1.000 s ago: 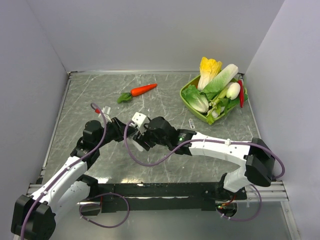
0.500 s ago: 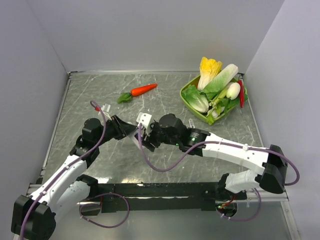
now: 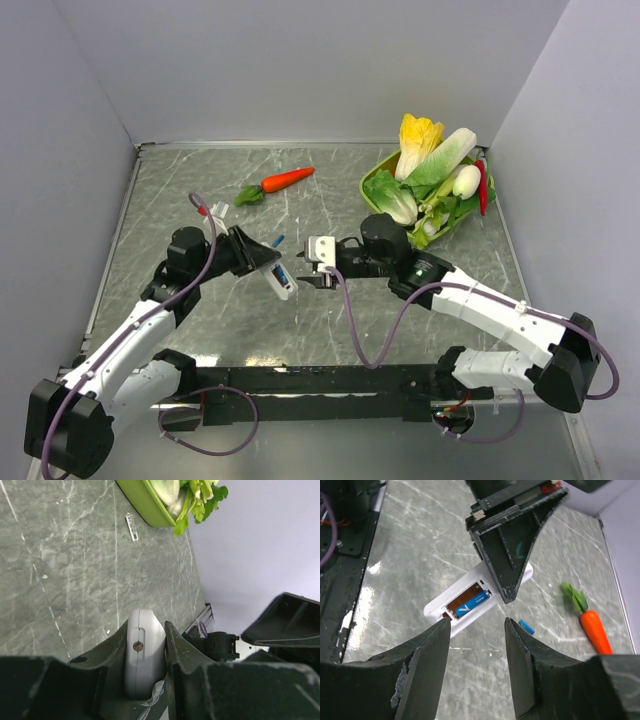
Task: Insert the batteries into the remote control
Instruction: Load the battery into the remote control.
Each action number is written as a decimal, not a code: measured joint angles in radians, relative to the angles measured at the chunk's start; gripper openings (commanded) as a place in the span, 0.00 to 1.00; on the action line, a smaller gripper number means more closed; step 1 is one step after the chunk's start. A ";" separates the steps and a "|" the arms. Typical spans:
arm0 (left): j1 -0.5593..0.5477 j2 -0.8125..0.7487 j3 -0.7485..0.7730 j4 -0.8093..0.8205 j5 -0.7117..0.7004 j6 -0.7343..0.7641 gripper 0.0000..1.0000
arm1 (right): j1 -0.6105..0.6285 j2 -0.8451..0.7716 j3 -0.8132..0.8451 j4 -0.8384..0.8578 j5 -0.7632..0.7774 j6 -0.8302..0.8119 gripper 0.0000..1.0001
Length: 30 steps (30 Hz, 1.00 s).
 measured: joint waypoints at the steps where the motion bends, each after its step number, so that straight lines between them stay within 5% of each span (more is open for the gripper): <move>1: 0.000 0.004 0.003 0.000 0.010 0.000 0.01 | -0.011 0.011 0.000 0.008 -0.034 -0.015 0.51; 10: -0.001 0.033 0.036 -0.004 0.066 0.001 0.01 | -0.029 0.116 0.019 0.024 -0.160 -0.079 0.44; 30: -0.003 0.055 0.058 -0.021 0.095 0.017 0.01 | -0.031 0.238 0.118 0.011 -0.192 -0.131 0.31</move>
